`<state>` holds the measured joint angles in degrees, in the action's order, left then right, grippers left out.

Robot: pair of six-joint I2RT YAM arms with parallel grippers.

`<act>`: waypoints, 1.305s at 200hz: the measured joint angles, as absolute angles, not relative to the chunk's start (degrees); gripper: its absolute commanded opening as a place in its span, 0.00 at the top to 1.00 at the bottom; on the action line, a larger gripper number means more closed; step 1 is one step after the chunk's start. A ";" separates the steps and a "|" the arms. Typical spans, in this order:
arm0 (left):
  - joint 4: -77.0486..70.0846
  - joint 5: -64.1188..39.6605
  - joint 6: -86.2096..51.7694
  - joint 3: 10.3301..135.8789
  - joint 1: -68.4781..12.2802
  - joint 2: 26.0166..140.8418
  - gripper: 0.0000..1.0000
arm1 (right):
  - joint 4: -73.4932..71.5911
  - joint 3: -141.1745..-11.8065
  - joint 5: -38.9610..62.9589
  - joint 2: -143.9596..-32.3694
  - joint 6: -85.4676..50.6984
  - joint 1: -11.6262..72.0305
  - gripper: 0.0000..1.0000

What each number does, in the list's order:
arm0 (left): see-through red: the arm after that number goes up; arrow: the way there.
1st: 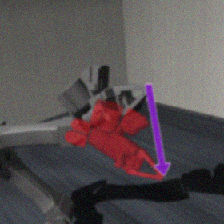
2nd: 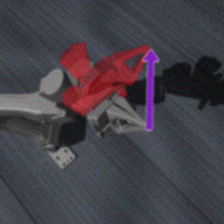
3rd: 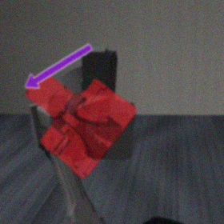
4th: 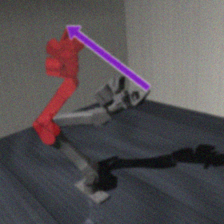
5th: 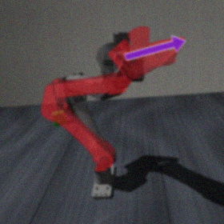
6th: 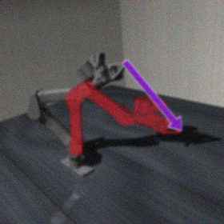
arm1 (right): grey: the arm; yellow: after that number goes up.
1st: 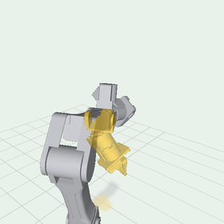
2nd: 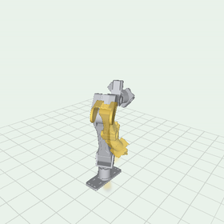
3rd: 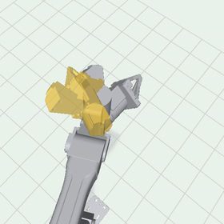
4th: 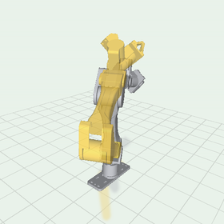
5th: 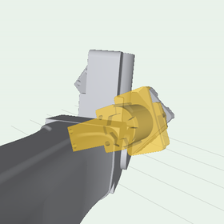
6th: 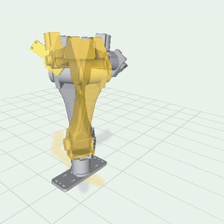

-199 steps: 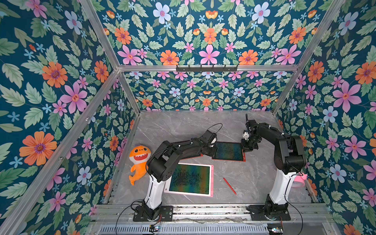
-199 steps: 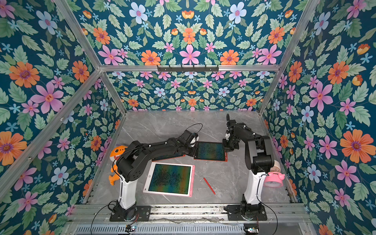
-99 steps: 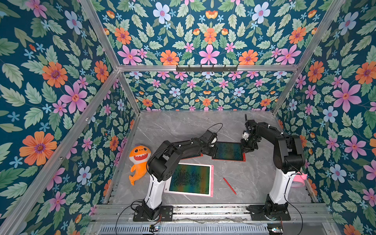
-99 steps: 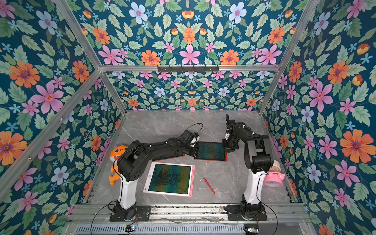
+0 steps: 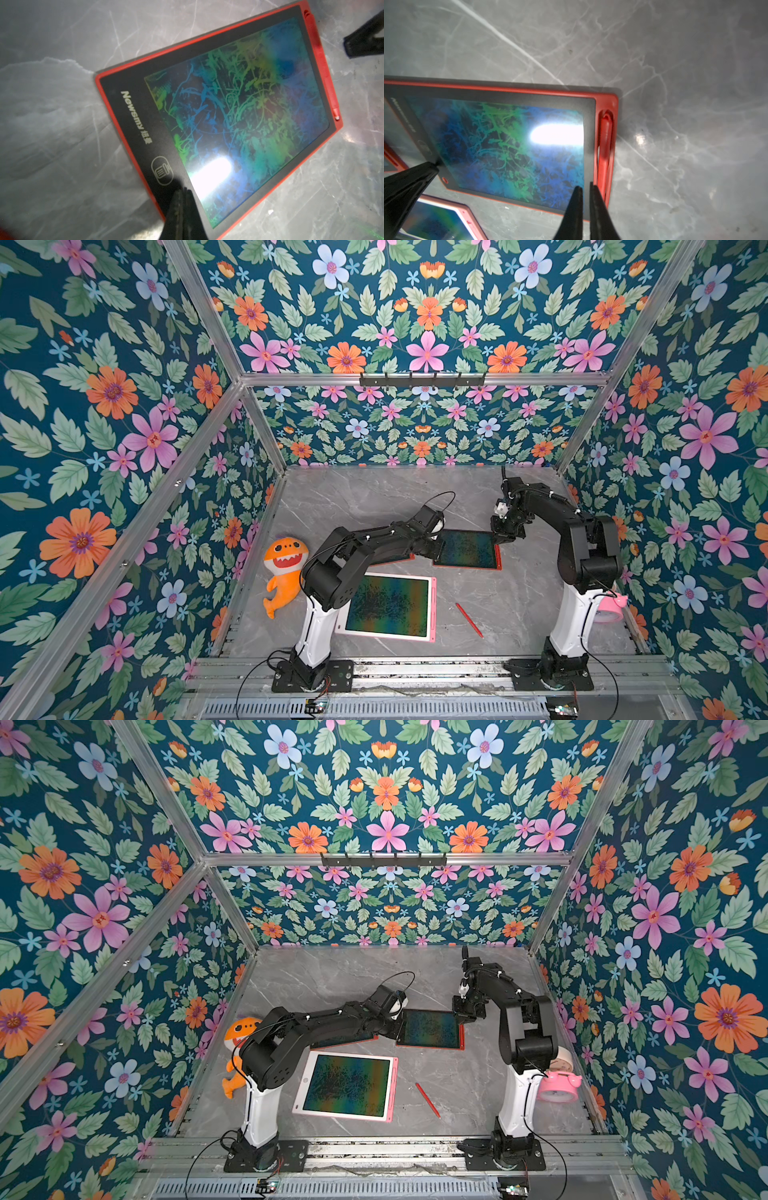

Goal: Place the stylus back onto the writing tablet
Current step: Place the stylus on the writing tablet.

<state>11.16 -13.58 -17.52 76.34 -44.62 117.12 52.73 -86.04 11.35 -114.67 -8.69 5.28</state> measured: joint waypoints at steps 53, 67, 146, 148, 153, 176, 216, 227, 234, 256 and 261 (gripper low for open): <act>11.16 -13.58 -17.52 76.38 -44.62 117.19 0.96 | 52.45 -88.03 10.66 -116.68 -8.71 3.38 0.91; 11.16 -13.61 -17.50 76.47 -44.62 117.25 0.96 | 52.40 -88.73 10.44 -117.21 -8.69 3.29 0.90; 11.07 -13.61 -17.52 76.86 -44.62 117.60 0.96 | 52.34 -92.95 10.50 -122.08 -7.97 3.14 0.93; 11.07 -13.61 -17.52 76.86 -44.62 117.60 0.96 | 52.34 -92.95 10.55 -122.10 -7.94 3.11 0.93; 11.07 -13.61 -17.52 76.86 -44.62 117.60 0.96 | 52.34 -92.95 10.61 -122.19 -7.81 3.09 0.93; 11.07 -13.61 -17.50 76.86 -44.62 117.62 0.96 | 52.29 -92.92 10.90 -122.32 -7.73 3.05 0.94; 10.46 -13.91 -17.50 76.97 -44.62 117.89 0.96 | 51.24 -92.03 11.35 -122.19 -7.40 2.96 0.95; 10.44 -13.93 -17.50 76.97 -44.62 117.89 0.96 | 50.89 -91.66 11.33 -121.95 -7.38 2.98 0.95; 10.44 -14.00 -17.50 76.97 -44.62 117.89 0.96 | 50.65 -91.37 11.29 -121.75 -7.38 2.98 0.94; 10.41 -14.02 -17.50 76.97 -44.62 117.91 0.96 | 50.00 -90.67 10.41 -121.27 -7.05 3.09 0.95; 10.41 -14.02 -17.50 76.99 -44.62 117.93 0.96 | 49.82 -90.59 10.04 -121.23 -6.81 3.25 0.95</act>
<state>10.41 -14.02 -17.50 76.99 -44.62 117.93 49.82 -90.59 10.04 -121.23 -6.81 3.25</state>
